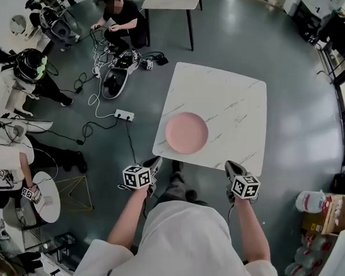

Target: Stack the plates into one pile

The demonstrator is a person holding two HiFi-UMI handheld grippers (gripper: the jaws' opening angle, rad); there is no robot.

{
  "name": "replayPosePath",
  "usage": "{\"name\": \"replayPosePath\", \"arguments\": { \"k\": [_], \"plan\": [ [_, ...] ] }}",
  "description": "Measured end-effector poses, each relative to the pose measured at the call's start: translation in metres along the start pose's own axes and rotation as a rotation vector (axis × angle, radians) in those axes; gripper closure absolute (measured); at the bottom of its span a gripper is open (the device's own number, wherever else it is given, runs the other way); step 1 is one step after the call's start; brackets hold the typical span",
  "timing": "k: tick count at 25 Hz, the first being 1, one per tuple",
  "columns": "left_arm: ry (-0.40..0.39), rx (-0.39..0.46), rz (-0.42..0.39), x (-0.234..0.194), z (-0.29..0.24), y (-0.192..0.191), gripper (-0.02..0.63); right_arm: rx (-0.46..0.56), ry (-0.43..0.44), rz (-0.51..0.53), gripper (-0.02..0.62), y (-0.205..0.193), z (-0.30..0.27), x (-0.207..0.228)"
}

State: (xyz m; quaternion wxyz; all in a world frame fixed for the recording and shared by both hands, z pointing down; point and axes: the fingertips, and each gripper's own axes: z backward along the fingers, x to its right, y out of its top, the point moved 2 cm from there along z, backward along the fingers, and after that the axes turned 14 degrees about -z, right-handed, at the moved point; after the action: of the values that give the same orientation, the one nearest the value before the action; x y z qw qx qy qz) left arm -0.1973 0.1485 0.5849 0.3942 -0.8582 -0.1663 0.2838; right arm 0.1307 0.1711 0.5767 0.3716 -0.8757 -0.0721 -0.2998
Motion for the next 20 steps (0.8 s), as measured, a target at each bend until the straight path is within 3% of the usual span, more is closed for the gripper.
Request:
{"name": "replayPosePath", "arguments": {
  "k": [5, 12, 20],
  "plan": [
    [0.001, 0.014, -0.010, 0.026, 0.028, -0.017, 0.594, 0.032, -0.001, 0.018, 0.561, -0.004, 0.027, -0.011],
    [0.030, 0.046, -0.020, 0.022, 0.070, -0.018, 0.594, 0.090, 0.016, 0.099, 0.561, 0.004, 0.037, -0.052],
    [0.028, 0.081, -0.207, 0.020, 0.112, 0.034, 0.594, 0.159, 0.047, 0.174, 0.561, 0.014, 0.046, -0.107]
  ]
}}
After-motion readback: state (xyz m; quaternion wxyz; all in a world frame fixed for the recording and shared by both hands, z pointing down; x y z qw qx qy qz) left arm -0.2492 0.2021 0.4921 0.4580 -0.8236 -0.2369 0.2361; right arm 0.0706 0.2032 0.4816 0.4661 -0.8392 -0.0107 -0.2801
